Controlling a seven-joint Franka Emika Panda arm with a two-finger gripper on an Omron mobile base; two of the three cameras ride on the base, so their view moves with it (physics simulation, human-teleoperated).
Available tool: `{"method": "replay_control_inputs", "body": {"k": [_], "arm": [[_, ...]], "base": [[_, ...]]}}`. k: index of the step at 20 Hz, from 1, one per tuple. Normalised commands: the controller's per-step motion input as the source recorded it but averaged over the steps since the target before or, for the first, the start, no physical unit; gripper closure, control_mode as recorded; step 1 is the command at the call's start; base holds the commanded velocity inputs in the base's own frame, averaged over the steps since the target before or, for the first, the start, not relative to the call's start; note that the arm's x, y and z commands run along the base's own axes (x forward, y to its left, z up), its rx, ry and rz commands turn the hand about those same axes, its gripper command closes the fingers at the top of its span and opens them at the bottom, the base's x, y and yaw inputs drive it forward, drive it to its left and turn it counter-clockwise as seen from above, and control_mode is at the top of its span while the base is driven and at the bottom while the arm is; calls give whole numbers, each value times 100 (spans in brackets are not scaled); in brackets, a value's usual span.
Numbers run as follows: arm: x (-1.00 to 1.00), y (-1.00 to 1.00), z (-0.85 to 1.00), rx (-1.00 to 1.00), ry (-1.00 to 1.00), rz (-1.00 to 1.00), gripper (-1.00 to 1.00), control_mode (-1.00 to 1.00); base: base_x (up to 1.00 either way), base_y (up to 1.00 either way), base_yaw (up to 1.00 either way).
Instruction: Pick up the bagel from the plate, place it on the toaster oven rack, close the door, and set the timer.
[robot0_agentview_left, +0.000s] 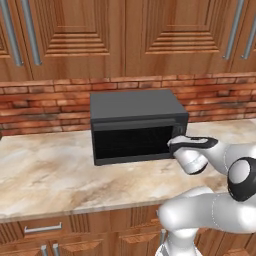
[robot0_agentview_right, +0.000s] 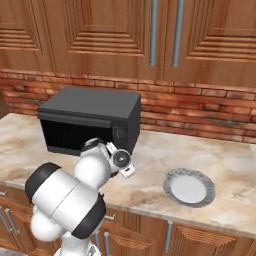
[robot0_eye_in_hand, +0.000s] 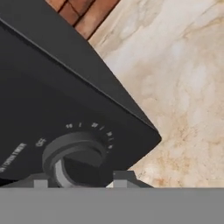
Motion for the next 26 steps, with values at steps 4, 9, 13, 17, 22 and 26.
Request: {"method": "replay_control_inputs", "body": {"k": [4,9,13,17,22,26], "arm": [[14,-64,49,17,4,-13,100,-100],[2,-73,46,16,2,-12,100,-100],[0,-68,46,15,0,-14,100,-100],[0,-66,49,14,-2,-14,100,-100],[0,-75,63,14,-9,-16,100,-100],[0,-69,82,12,-26,-15,100,-100]], "base": [[0,0,0],[0,0,0],[0,0,0],[0,0,0],[0,0,0],[0,0,0]]}}
